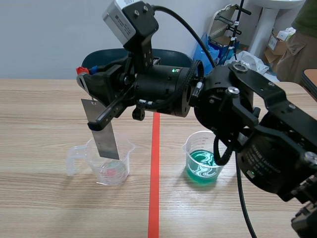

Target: Do the redox reaction experiment

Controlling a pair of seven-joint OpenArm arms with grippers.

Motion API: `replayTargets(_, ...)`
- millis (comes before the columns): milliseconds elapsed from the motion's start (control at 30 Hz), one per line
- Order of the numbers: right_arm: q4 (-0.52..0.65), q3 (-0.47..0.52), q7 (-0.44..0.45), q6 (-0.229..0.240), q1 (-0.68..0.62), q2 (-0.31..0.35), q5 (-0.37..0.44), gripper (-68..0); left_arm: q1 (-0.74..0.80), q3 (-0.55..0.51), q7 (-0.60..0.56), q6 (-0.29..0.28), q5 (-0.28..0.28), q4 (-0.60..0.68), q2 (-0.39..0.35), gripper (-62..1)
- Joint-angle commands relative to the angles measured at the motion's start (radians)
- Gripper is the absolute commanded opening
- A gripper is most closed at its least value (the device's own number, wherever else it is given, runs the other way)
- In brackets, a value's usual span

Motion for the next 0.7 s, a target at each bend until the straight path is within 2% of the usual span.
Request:
replayTargets(0, 0.004, 0.002, 0.031, 0.001, 0.028, -0.003, 0.011, -66.9, 0.01, -0.005, -0.046, 0.002, 0.0, 0.01, 0.008, 1.4)
replayTargets(100, -0.017, 0.002, 0.074, 0.001, 0.028, -0.003, -0.018, -66.9, 0.01, -0.005, -0.046, 0.002, 0.0, 0.01, 0.008, 1.4)
replayTargets(400, -0.068, -0.022, 0.264, 0.005, 0.028, -0.003, -0.226, -66.9, 0.01, -0.005, -0.046, 0.002, 0.0, 0.01, 0.008, 1.4)
replayTargets(500, -0.106, -0.047, 0.353, 0.004, 0.028, -0.003, -0.311, -66.9, 0.01, -0.005, -0.046, 0.002, 0.0, 0.01, 0.008, 1.4)
replayTargets(667, -0.166, -0.057, 0.457, 0.003, 0.029, -0.003, -0.402, -66.9, 0.01, -0.005, -0.046, 0.002, 0.0, 0.01, 0.008, 1.4)
